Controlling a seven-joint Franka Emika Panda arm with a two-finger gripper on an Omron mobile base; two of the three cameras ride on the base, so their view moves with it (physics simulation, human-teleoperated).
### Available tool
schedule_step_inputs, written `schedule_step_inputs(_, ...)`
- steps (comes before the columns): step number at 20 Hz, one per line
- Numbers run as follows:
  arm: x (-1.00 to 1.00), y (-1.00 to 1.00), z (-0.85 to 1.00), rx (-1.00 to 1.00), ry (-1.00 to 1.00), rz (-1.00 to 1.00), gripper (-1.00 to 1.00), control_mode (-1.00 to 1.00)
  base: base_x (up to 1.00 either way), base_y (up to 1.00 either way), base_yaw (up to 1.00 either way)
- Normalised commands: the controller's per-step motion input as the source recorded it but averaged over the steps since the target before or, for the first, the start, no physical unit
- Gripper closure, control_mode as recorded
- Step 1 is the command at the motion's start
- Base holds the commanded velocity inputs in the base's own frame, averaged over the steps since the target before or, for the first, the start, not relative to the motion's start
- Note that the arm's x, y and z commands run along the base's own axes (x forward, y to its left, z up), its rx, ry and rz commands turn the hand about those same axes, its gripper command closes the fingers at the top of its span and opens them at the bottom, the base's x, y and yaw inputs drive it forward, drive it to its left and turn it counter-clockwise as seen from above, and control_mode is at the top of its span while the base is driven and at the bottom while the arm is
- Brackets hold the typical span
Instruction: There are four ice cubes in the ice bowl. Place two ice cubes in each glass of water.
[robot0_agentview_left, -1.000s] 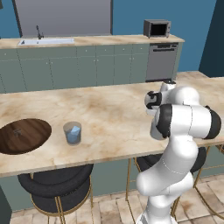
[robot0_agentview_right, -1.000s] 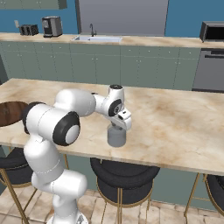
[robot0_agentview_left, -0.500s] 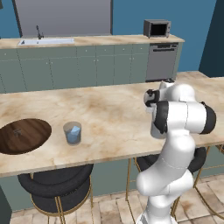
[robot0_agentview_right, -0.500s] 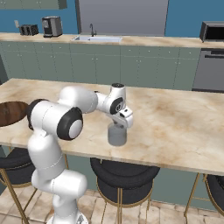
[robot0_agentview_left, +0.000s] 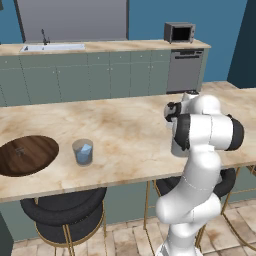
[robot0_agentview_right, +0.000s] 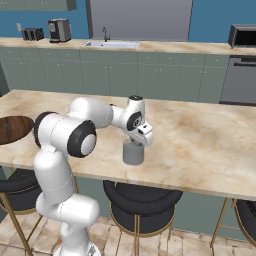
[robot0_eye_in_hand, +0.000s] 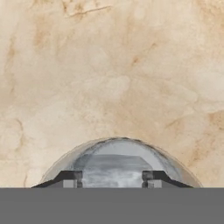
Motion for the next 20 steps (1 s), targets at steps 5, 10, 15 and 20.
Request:
schedule_step_inputs(5, -0.22, -0.01, 0.77, 0.01, -0.13, 0.0, -1.0, -1.0, 0.0, 0.0, 0.0)
schedule_step_inputs(10, -0.2, 0.01, 0.86, 0.0, -0.15, 0.0, -1.0, -1.0, 0.0, 0.0, 0.0)
schedule_step_inputs(15, -0.84, 0.27, 0.38, 0.0, -0.04, 0.0, -1.0, -1.0, 0.0, 0.0, 0.0)
schedule_step_inputs(20, -0.92, 0.62, 0.0, -0.01, -0.02, 0.02, -1.0, -1.0, 0.0, 0.0, 0.0)
